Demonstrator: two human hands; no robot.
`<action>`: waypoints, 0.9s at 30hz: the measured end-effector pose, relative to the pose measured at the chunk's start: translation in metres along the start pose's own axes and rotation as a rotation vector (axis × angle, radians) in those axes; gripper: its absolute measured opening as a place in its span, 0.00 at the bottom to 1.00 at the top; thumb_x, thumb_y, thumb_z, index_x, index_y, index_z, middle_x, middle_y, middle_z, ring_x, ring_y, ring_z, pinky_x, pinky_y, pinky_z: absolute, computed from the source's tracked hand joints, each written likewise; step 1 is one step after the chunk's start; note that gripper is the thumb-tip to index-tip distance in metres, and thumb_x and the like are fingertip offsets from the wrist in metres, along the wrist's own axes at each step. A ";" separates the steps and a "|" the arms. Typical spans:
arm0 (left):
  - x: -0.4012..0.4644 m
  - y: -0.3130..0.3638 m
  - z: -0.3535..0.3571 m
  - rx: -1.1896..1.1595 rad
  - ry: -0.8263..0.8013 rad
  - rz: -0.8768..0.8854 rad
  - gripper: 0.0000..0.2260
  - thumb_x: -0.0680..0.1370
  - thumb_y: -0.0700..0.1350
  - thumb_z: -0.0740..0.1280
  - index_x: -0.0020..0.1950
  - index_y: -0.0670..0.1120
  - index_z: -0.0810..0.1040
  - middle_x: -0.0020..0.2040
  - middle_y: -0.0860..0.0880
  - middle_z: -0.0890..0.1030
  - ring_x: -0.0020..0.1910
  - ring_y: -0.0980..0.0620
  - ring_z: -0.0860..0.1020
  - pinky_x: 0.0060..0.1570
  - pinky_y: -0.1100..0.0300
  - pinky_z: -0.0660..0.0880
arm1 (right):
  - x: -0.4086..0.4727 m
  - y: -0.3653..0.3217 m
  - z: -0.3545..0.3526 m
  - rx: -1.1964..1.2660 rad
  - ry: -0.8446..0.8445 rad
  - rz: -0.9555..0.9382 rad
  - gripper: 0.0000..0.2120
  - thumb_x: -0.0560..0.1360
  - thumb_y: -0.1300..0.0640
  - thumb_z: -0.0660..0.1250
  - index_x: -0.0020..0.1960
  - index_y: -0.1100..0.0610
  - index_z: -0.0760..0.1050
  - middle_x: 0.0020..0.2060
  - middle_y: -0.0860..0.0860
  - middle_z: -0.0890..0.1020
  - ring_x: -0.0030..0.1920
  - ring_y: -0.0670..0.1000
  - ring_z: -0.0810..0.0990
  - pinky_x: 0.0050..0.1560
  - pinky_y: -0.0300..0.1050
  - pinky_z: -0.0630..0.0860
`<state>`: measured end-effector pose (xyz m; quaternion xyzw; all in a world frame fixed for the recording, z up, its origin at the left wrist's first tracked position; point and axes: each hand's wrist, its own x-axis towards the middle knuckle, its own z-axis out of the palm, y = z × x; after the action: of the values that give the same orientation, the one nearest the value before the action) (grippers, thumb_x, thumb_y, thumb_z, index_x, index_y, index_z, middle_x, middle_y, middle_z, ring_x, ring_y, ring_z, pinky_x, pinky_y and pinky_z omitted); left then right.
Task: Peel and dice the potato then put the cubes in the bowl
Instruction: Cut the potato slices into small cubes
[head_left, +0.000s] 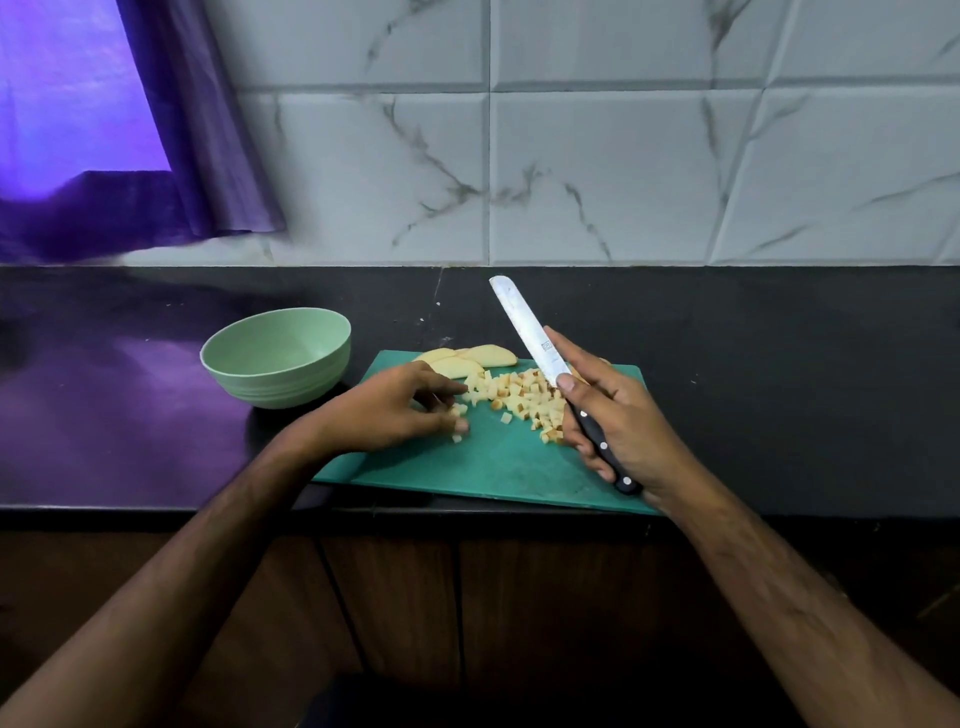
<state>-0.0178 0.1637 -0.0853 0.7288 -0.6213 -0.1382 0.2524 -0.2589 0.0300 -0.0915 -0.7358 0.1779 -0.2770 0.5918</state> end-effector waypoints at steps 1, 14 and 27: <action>-0.002 0.001 -0.002 0.010 -0.037 -0.011 0.31 0.69 0.60 0.76 0.69 0.51 0.78 0.56 0.53 0.78 0.53 0.60 0.79 0.52 0.71 0.72 | 0.000 0.000 0.000 0.003 -0.006 0.002 0.22 0.85 0.54 0.59 0.74 0.32 0.68 0.27 0.55 0.71 0.21 0.52 0.63 0.23 0.41 0.65; 0.030 0.014 0.015 -0.016 0.097 -0.063 0.20 0.71 0.48 0.80 0.62 0.51 0.83 0.44 0.55 0.83 0.37 0.64 0.77 0.42 0.66 0.76 | -0.003 -0.003 0.000 -0.005 -0.045 0.009 0.22 0.85 0.54 0.60 0.73 0.32 0.68 0.27 0.55 0.71 0.21 0.51 0.64 0.22 0.40 0.65; 0.052 -0.005 -0.016 0.559 0.130 -0.086 0.13 0.79 0.54 0.70 0.64 0.57 0.79 0.57 0.56 0.76 0.60 0.54 0.75 0.54 0.51 0.61 | -0.001 -0.001 0.000 0.019 -0.039 0.024 0.22 0.85 0.54 0.61 0.73 0.31 0.68 0.27 0.54 0.72 0.22 0.52 0.64 0.22 0.40 0.66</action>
<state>0.0045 0.1166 -0.0687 0.8031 -0.5863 0.0749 0.0749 -0.2605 0.0307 -0.0909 -0.7334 0.1724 -0.2571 0.6052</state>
